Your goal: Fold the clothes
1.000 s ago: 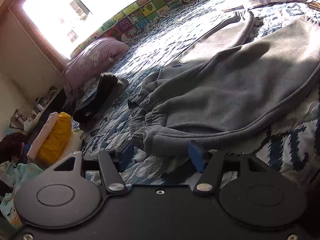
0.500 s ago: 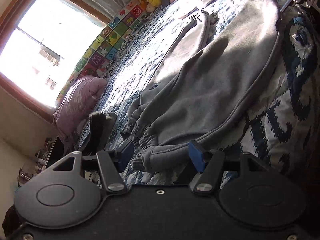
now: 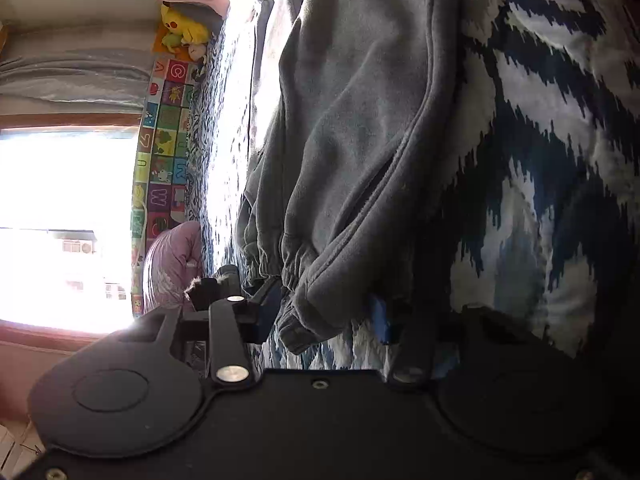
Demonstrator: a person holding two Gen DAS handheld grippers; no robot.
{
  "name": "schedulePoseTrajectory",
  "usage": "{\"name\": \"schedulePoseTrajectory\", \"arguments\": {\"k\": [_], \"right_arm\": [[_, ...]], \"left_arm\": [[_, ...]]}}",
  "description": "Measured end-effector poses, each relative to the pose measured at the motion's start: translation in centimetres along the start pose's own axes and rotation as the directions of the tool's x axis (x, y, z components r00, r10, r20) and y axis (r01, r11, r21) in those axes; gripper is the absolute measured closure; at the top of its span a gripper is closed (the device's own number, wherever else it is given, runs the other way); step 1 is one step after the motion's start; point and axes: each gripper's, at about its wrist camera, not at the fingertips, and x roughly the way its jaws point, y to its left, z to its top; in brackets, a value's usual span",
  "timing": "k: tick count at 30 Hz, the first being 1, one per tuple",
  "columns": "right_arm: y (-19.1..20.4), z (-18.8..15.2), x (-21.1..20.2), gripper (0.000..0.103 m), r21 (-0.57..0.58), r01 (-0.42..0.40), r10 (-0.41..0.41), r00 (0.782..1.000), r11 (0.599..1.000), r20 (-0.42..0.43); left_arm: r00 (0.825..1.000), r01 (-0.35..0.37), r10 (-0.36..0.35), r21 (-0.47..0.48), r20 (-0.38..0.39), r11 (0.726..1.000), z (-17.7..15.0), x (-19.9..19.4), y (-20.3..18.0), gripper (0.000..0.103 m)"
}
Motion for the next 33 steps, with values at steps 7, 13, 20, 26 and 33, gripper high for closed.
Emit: {"name": "schedulePoseTrajectory", "arguments": {"k": [7,13,20,26,33], "right_arm": [[-3.3,-0.4,-0.4,0.077,0.205,-0.016,0.009,0.999,0.979,0.036],[-9.1,-2.2,-1.0,0.079,0.508,0.013,-0.058,0.996,0.861,0.072],[-15.2,-4.4,2.9,0.083,0.726,0.006,-0.093,0.992,0.688,0.081],[-19.6,-6.0,8.4,0.083,0.842,-0.012,-0.093,0.993,0.539,0.074],[-22.1,-5.8,14.6,0.084,0.861,0.008,-0.093,0.995,0.509,0.046]], "left_arm": [[0.999,-0.037,0.023,-0.336,-0.045,0.941,-0.2,-0.2,2.4,0.089],[0.998,-0.045,0.010,-0.632,-0.059,0.774,0.2,-0.2,6.7,0.089],[0.999,-0.017,-0.017,-0.877,-0.029,0.480,-0.2,1.2,13.3,0.089],[0.997,-0.039,-0.050,-0.957,-0.055,0.287,0.2,5.2,15.3,0.090],[0.989,-0.068,-0.121,-0.990,-0.084,0.124,-0.5,10.4,17.2,0.090]]}}
